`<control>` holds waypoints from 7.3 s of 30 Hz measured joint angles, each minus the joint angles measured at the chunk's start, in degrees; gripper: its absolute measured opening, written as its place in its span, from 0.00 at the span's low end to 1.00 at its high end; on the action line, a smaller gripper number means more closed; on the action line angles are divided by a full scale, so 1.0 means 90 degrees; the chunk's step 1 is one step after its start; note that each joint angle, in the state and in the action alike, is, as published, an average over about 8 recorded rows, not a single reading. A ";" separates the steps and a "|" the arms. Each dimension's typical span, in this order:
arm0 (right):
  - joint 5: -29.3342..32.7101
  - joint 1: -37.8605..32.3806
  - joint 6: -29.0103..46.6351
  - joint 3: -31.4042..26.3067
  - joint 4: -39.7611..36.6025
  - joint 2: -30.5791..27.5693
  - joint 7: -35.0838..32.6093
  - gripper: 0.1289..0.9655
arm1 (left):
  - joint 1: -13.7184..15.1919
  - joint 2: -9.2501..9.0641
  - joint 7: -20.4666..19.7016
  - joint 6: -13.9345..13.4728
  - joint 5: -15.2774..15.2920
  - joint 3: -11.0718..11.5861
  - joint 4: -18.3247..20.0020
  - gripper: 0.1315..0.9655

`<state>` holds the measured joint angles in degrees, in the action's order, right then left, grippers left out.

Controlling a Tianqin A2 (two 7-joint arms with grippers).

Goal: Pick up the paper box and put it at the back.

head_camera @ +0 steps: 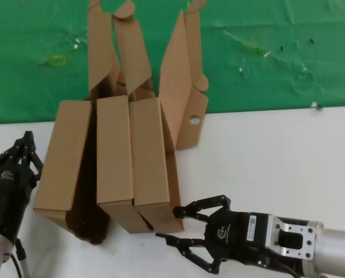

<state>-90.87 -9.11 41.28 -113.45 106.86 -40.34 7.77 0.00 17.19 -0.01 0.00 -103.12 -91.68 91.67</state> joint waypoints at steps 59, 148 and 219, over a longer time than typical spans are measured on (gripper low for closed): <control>0.5896 -0.2927 0.2360 0.0272 -0.0059 -0.0233 0.3879 0.02 | 0.0000 0.0000 -0.0001 0.0000 0.0001 0.0000 0.0000 0.01; 0.7954 -0.3798 0.2440 0.1410 -0.0191 0.3848 0.4252 0.76 | 0.0000 0.0000 -0.0001 0.0000 0.0001 0.0000 0.0000 0.02; -0.0576 0.0612 -0.3992 0.2339 -0.1559 0.2682 -0.0424 1.00 | 0.0000 0.0000 0.0001 0.0000 -0.0001 0.0000 0.0000 1.00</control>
<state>-96.05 -3.61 5.36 -92.39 92.84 -16.20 3.95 0.00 17.19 0.00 0.00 -103.13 -91.67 91.67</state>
